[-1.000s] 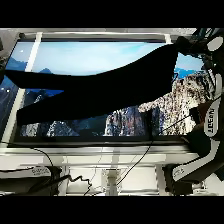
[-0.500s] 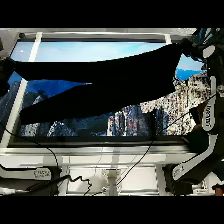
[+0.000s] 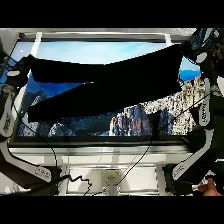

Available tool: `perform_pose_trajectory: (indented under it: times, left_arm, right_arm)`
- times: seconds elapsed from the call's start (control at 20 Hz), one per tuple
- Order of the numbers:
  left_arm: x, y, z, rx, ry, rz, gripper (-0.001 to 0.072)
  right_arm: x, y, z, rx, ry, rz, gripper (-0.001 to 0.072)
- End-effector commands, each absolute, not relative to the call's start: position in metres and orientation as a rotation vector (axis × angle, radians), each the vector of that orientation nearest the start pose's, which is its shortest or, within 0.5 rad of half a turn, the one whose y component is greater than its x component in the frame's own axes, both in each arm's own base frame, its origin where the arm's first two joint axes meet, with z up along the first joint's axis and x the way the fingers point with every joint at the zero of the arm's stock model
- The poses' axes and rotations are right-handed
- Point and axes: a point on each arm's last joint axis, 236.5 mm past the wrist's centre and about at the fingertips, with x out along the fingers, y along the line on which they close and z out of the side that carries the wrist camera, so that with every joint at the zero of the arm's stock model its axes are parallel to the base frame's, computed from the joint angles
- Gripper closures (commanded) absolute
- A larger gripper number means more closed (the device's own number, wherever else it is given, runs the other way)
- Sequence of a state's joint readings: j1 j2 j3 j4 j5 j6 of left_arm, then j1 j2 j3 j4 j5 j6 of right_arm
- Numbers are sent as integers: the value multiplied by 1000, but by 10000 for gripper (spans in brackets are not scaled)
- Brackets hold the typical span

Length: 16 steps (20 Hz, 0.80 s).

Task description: Fold the clothes and pants, and hang the long-sleeved shirts on hangers.

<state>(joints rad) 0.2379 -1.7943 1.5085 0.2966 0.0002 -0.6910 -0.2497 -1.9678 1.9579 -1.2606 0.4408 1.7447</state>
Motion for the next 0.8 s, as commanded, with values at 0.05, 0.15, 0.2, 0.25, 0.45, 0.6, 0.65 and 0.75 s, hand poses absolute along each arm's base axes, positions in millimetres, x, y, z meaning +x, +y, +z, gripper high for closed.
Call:
perform_pose_trajectory:
  times: [0.05,0.15,0.2,0.25,0.45,0.6,0.65,0.75]
  left_arm:
    - [680,139,74,-248,211,235,700]
    - [684,148,66,-232,197,278,698]
    - [684,151,63,-230,196,293,698]
    - [684,153,57,-228,200,301,697]
    - [686,147,45,-228,219,293,66]
    - [685,141,62,-316,197,276,16]
    - [684,138,72,-373,181,272,16]
    - [681,128,100,-395,163,218,18]
  right_arm:
    - [690,-153,100,521,293,-228,689]
    - [694,-156,105,518,254,-232,689]
    - [696,-157,105,519,239,-234,689]
    - [696,-158,105,525,234,-235,689]
    - [696,-158,106,523,236,-234,5]
    - [690,-153,107,510,292,-223,14]
    - [685,-154,111,507,304,-224,19]
    - [671,-164,121,509,341,-235,24]
